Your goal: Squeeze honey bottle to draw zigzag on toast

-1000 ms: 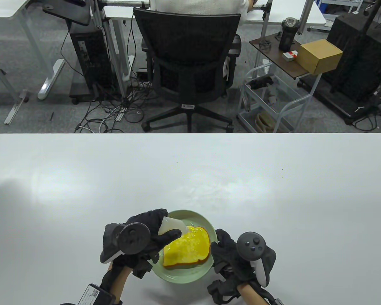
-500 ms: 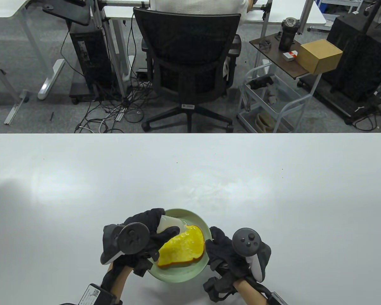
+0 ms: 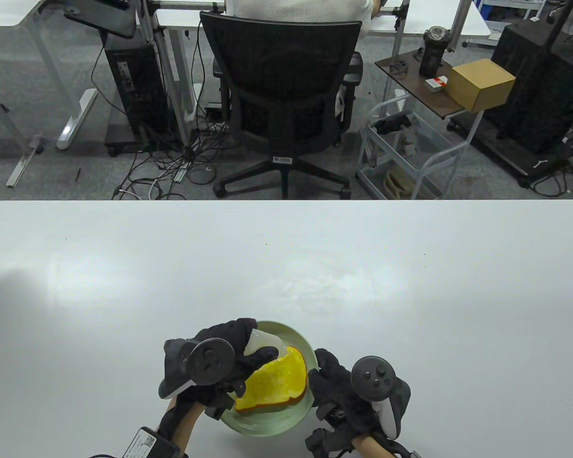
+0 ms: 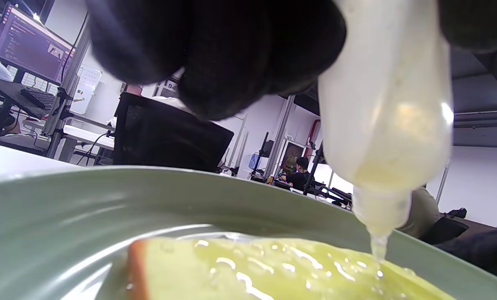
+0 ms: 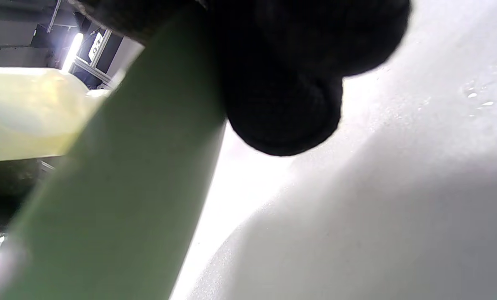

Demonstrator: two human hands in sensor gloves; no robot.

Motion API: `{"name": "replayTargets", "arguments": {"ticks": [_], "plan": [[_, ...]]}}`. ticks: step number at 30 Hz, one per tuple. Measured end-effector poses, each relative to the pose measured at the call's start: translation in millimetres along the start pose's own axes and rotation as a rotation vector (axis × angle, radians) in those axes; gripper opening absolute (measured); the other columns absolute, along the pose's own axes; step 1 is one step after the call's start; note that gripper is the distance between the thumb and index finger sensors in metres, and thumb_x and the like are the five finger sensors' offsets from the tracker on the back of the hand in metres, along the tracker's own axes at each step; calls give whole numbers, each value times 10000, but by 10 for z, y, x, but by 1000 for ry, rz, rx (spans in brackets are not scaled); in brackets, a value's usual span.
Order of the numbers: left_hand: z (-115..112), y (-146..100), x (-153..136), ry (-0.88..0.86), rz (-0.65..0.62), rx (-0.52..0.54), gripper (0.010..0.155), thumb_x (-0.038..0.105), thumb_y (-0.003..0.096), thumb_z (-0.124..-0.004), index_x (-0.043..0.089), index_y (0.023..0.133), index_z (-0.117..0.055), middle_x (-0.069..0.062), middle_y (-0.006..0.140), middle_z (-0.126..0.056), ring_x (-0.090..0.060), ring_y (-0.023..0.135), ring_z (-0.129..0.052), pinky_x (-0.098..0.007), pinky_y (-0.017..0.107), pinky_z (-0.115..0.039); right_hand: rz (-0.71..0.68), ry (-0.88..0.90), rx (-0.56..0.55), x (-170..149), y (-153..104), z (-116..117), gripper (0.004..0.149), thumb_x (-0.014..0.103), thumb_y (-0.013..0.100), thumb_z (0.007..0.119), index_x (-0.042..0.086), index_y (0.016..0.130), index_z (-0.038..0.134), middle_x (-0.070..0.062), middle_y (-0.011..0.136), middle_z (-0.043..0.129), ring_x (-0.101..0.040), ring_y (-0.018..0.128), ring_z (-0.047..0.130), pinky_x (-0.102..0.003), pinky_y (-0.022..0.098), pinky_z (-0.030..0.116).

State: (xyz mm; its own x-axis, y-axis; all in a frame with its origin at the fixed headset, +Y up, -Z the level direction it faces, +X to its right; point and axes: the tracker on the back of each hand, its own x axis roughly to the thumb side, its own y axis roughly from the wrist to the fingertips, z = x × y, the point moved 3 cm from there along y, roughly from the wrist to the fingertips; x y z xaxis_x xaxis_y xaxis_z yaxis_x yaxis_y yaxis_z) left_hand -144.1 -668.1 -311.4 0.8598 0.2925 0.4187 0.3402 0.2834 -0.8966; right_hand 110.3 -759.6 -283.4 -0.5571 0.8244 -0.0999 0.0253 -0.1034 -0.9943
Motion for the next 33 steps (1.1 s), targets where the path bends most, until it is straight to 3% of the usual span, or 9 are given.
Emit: {"name": "replayTargets", "arguments": {"ticks": [22,33], "plan": [[-52,3,242,-23,-88,-108,819,780,326,-704,150,825,-863,32,543,-942,-103,363,-1027,-388,371,-911,76,63,-24,-51,149,-121,563,326,441,787,90,945,701,-159,609,995,-240,345,1066,-274,183,919],[18,5,111,-43,-47,-88,821,777,327,-704,148,831,-860,27,550,-942,-112,373,-1027,-395,378,-908,39,53,-16,-2,109,-111,562,327,441,787,88,943,703,-157,604,998,-238,340,1067,-272,178,919]]}}
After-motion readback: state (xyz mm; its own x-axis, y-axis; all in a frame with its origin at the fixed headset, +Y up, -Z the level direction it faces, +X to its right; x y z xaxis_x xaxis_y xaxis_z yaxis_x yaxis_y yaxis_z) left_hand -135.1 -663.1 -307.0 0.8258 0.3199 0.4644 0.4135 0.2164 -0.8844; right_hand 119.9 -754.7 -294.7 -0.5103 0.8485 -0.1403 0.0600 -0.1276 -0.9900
